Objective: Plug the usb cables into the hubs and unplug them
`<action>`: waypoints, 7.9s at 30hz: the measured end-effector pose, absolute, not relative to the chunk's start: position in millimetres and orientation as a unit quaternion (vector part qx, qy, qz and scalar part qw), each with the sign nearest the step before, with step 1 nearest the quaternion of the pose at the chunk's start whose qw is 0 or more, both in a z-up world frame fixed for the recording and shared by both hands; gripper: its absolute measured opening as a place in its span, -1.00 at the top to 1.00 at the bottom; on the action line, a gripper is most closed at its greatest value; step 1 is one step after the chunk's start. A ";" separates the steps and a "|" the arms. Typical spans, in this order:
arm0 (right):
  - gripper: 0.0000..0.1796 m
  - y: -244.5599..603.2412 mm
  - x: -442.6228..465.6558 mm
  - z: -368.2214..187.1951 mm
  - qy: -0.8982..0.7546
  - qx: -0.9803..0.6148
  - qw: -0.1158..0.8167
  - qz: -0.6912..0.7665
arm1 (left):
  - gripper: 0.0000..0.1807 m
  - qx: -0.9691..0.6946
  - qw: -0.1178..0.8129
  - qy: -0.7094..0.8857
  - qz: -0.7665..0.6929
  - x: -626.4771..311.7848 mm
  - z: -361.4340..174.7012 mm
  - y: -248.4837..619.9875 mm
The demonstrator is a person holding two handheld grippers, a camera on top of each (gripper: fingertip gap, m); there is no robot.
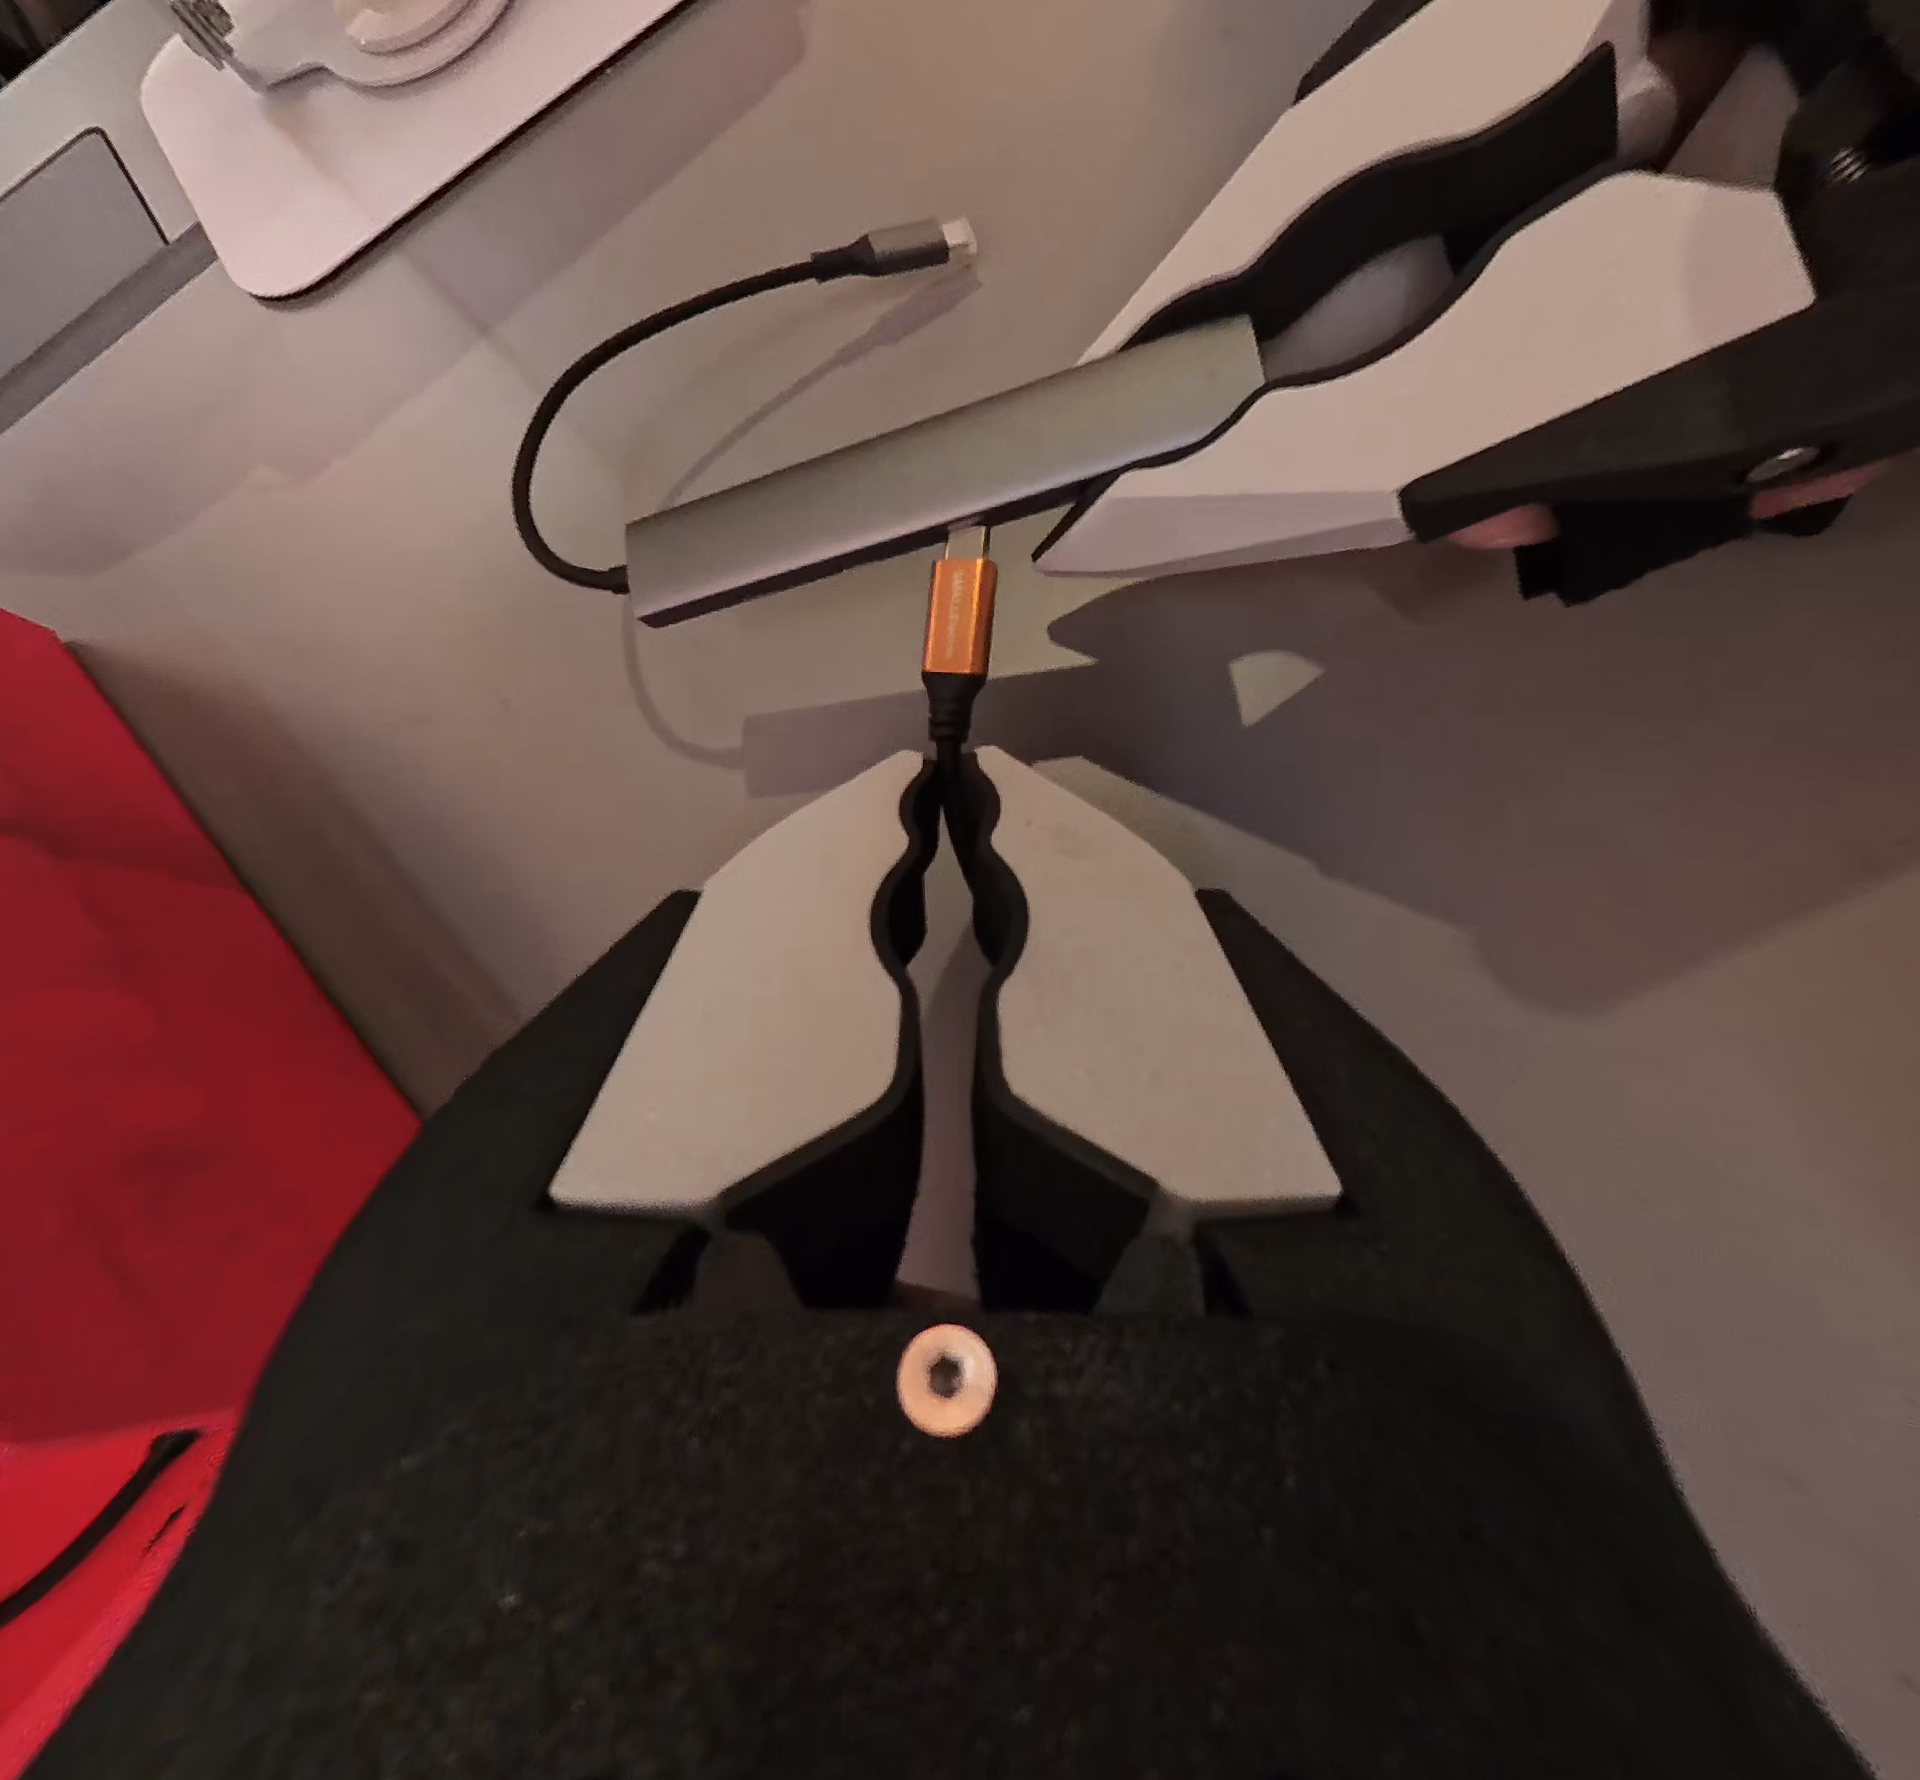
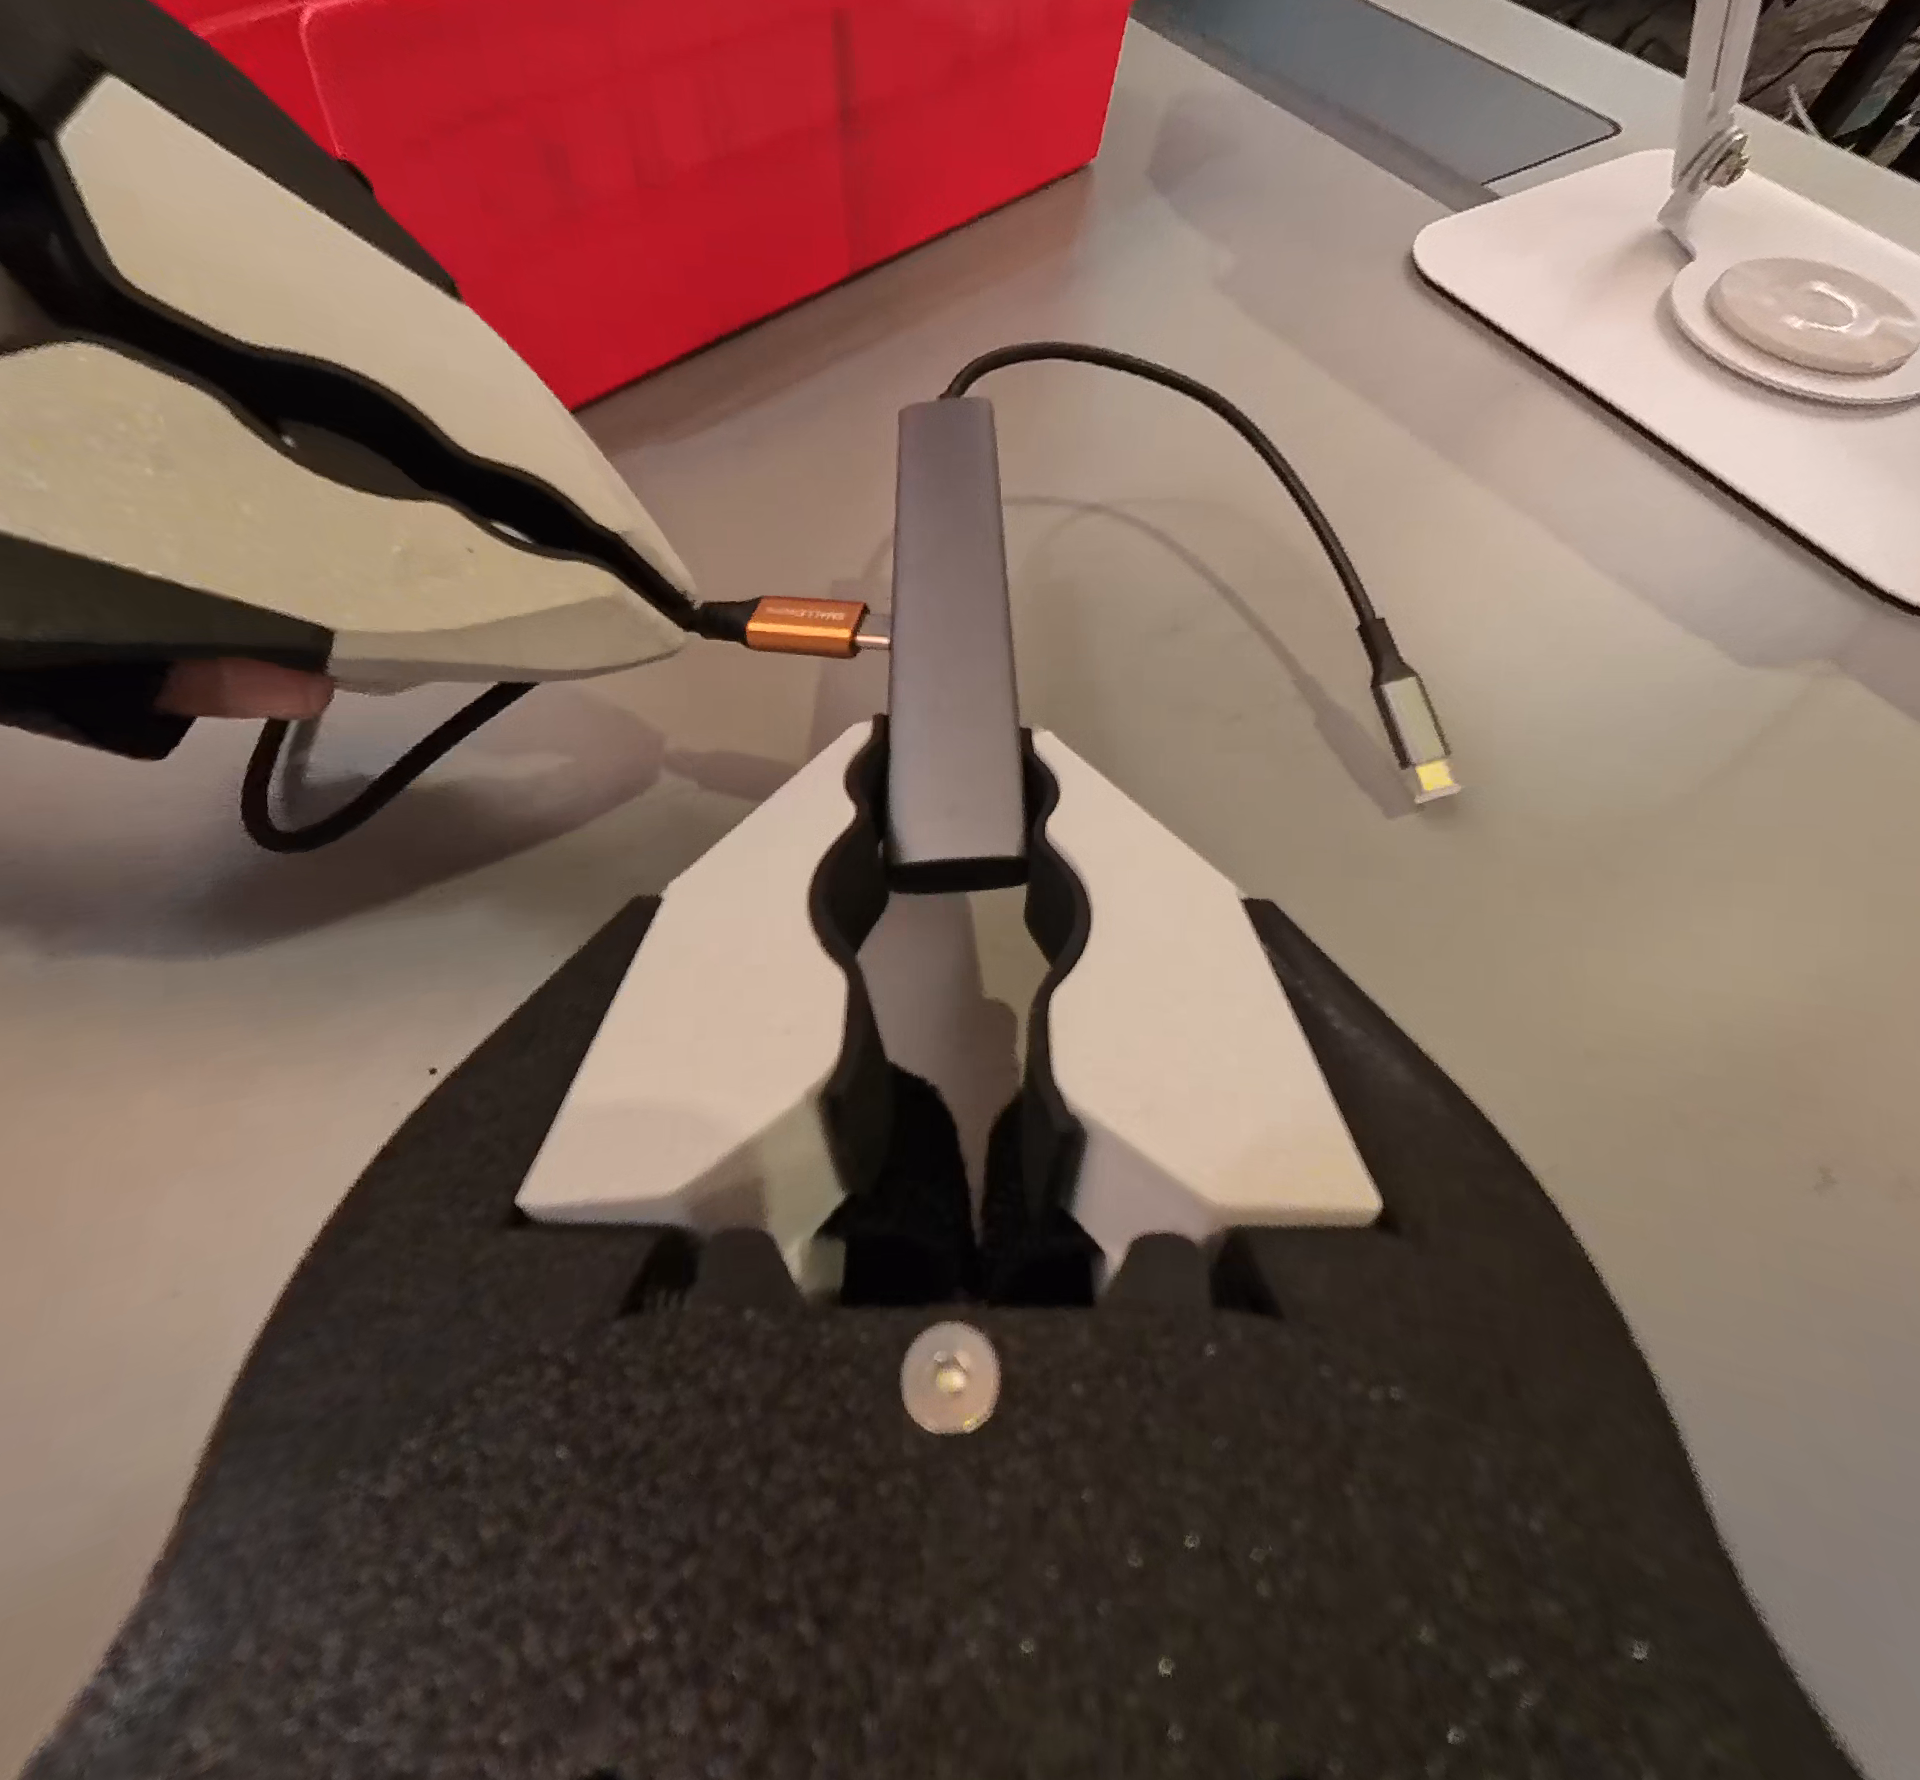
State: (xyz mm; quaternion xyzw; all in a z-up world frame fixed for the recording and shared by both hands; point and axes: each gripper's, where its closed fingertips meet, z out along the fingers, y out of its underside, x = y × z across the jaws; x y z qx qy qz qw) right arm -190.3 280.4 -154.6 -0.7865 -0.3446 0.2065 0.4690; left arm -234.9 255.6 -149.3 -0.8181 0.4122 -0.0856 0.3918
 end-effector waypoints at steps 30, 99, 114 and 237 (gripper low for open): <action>0.77 281.3 -188.2 -145.1 -0.344 -0.772 0.482 0.232 | 0.95 -0.770 0.451 0.419 -0.168 -219.3 -140.6 252.0; 0.79 264.6 -202.1 -159.5 -0.413 -0.761 0.449 0.222 | 0.96 -0.744 0.448 0.458 -0.192 -225.1 -124.5 235.9; 0.76 267.7 -195.2 -137.9 -0.354 -0.761 0.448 0.308 | 0.83 -0.751 0.454 0.403 -0.260 -225.7 -129.8 238.7; 0.82 303.4 -157.3 -150.9 -0.340 -0.779 0.499 0.169 | 0.82 -0.815 0.302 0.467 -0.164 -295.6 -189.5 155.3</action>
